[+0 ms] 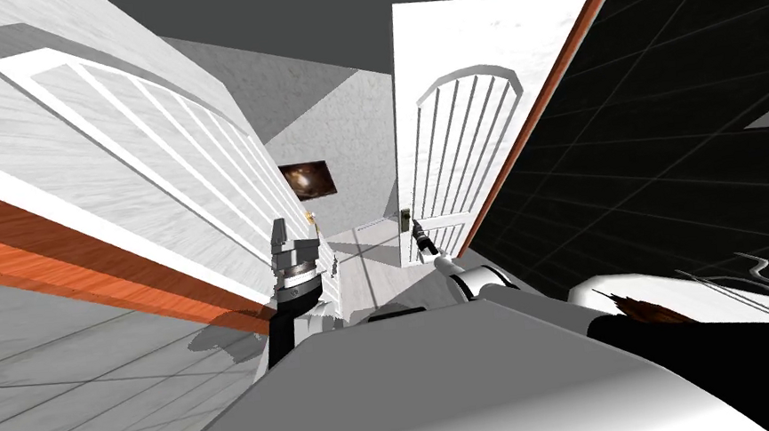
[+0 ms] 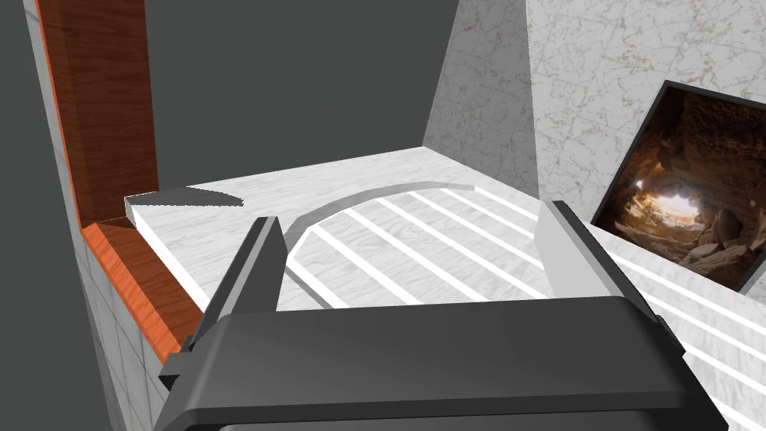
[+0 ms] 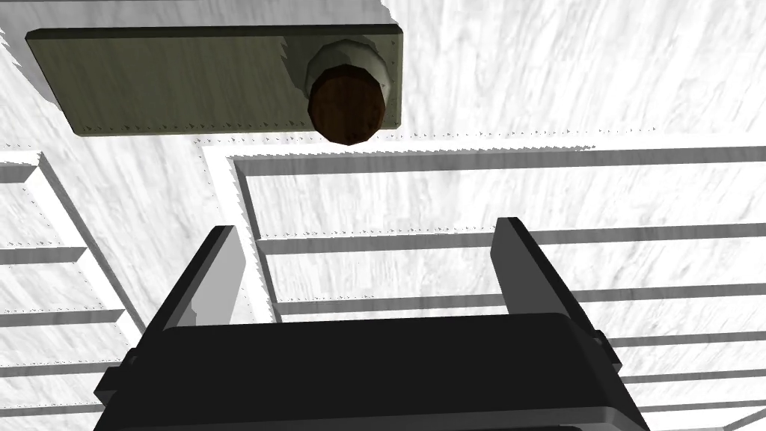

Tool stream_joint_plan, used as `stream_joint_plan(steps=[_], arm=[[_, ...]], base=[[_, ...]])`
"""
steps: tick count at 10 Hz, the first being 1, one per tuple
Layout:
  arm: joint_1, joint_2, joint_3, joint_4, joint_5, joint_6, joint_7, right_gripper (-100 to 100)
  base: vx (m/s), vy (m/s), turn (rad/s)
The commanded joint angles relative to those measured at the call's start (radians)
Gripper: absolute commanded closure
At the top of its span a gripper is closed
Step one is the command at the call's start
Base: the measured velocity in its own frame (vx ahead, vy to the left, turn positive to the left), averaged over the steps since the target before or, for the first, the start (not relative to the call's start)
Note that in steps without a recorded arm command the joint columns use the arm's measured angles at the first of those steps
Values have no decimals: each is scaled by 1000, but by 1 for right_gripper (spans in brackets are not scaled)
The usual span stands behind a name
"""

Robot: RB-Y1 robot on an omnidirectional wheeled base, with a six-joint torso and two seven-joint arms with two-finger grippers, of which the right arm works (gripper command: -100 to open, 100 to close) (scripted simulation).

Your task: Push the door open

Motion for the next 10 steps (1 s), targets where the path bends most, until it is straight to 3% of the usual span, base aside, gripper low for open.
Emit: stream_joint_plan(steps=[1, 9, 10], arm=[[1, -1, -2, 0, -1, -3, 1, -100], [7, -7, -12, -1, -5, -14, 7, -100], [7, -7, -12, -1, -5, -14, 7, 100]], base=[[81, 13, 21], [196, -7, 23], [-13, -2, -6]])
